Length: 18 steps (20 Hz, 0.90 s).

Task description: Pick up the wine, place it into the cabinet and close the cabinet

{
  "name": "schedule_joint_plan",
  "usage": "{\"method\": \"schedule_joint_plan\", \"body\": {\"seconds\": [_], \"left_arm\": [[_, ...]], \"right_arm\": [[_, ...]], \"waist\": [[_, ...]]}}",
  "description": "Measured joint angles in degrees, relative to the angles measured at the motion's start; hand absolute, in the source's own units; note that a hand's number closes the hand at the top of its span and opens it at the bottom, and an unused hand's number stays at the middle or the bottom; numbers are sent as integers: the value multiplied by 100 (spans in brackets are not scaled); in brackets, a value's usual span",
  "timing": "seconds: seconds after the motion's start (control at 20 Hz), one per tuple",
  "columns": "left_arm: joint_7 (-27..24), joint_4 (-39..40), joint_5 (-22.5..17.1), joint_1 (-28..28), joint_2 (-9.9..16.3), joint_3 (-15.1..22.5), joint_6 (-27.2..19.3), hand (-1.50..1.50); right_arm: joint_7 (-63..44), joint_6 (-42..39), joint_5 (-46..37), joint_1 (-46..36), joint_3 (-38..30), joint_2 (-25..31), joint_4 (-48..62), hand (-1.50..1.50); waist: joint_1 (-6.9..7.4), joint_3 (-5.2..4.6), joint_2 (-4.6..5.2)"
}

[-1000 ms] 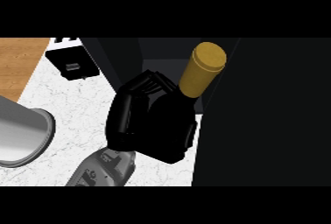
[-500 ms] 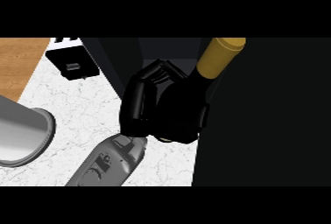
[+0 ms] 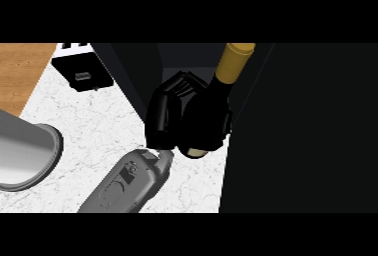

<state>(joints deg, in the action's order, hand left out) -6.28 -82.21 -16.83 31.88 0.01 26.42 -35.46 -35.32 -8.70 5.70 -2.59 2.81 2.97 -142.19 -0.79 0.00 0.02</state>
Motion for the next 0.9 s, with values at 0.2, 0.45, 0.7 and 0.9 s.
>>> {"method": "schedule_joint_plan", "body": {"seconds": [0.2, 0.45, 0.7, 0.9], "left_arm": [[-437, 329, -270, -6, 0, 115, -107, 150], [-760, 862, -213, 30, 4, 106, -41, 150], [-1187, 1436, -183, 141, 2, 138, -90, 150], [-1388, 1558, -70, 34, 36, -75, 62, 150]], "right_arm": [[-111, 51, 5, -116, -25, 13, -7, -150], [-285, 128, -2, -255, -4, 37, -27, -150], [-261, 133, -29, -219, 63, 16, -28, -150], [-215, 109, -35, -192, 7, 28, -8, -150]], "waist": [[-4, -1, 0], [3, -1, -1], [-5, 0, 0], [24, -1, -3]]}}
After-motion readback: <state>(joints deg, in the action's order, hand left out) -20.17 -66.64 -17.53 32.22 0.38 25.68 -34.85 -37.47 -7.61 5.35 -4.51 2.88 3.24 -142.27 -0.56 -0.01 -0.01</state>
